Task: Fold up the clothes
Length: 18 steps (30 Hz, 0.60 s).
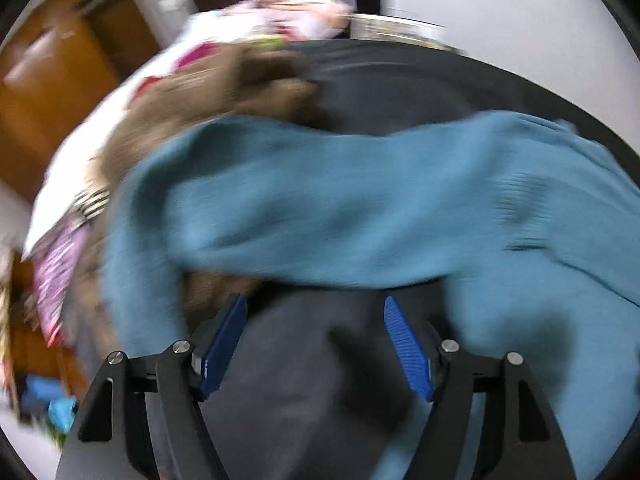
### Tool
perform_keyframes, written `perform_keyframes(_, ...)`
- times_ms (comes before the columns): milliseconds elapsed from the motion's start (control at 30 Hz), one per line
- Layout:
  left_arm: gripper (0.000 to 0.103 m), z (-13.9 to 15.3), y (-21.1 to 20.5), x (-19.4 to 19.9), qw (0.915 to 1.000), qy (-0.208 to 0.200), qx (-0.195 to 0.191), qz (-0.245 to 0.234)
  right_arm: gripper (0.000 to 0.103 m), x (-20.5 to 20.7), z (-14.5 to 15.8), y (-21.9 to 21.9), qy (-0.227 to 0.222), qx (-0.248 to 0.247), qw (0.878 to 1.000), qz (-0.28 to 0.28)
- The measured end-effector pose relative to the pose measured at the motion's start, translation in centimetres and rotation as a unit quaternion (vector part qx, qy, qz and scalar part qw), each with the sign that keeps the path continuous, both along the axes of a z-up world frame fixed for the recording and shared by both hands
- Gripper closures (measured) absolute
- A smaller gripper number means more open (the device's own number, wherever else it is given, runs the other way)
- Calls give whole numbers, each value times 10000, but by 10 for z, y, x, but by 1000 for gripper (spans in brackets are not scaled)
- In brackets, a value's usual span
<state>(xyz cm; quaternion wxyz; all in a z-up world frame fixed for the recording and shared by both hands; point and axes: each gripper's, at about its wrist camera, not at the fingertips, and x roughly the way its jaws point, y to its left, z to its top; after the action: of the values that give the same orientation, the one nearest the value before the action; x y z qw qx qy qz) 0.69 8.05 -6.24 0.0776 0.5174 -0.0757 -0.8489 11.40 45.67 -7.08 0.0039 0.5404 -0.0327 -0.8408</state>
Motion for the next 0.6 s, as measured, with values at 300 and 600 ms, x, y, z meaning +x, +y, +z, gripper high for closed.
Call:
perform_keyframes(300,27,-10,-79,11,9957,360,-140,842,12,15,-17,-1,-238,-135,9996,78)
perform_keyframes(600,27,-30,-72,-18,9975,85,-128,695,12,24,-12,4,-233,-51,9997,80)
